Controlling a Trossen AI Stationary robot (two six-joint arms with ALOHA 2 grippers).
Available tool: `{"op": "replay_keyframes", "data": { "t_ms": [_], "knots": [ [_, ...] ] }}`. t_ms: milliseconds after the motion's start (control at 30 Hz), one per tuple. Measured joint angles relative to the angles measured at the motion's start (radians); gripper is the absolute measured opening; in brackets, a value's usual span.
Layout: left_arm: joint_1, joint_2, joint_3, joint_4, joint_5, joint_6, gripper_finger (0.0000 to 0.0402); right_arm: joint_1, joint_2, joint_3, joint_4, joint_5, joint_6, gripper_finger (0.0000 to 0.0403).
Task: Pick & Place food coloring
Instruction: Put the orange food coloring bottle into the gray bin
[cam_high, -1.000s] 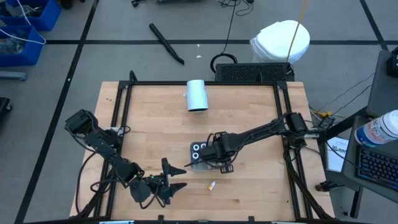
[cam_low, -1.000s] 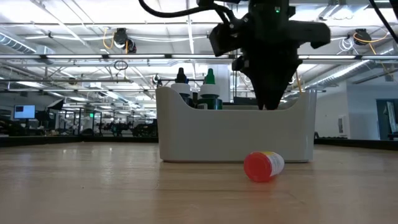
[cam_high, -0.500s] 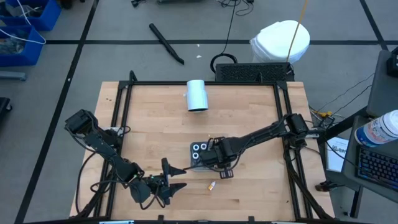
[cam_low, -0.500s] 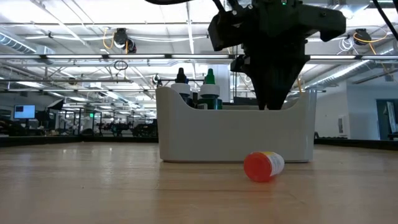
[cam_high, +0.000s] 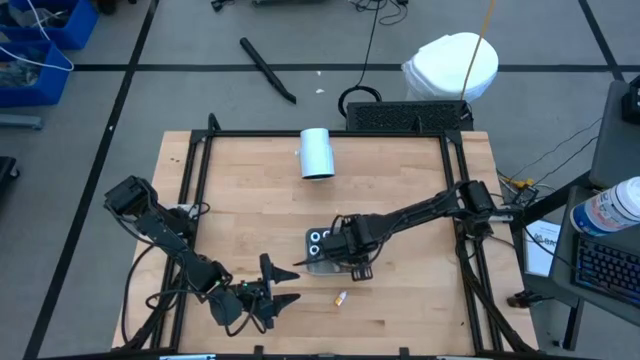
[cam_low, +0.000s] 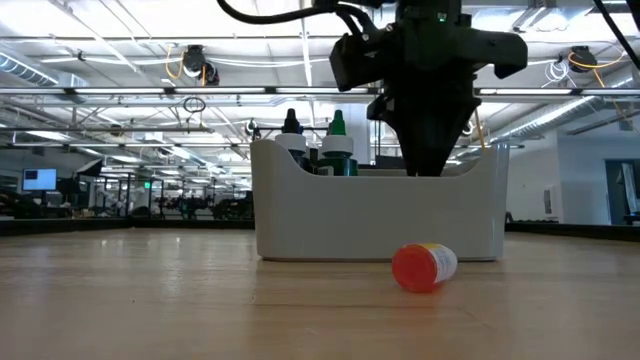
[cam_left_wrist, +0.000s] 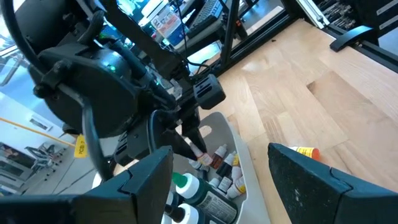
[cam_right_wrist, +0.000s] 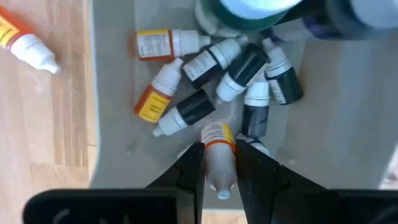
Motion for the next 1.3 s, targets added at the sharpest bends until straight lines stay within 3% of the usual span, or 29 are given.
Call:
{"op": "replay_keyframes", "data": {
  "t_ms": [367,800,1300],
  "knots": [
    [0.000,0.000,0.000,0.000,0.000,-0.004,0.0266,-0.015,0.000,-0.001,0.021,-0.002,-0.013,0.0064],
    [0.000,0.000,0.000,0.000,0.001,-0.005,0.0266,-0.027,0.001,-0.119,0.082,-0.002,0.004,0.0066],
    [0.015,0.000,0.000,0.000,0.047,-0.027,0.0267,-0.026,0.001,-0.138,0.123,0.003,0.004,0.0131]
  ]
}}
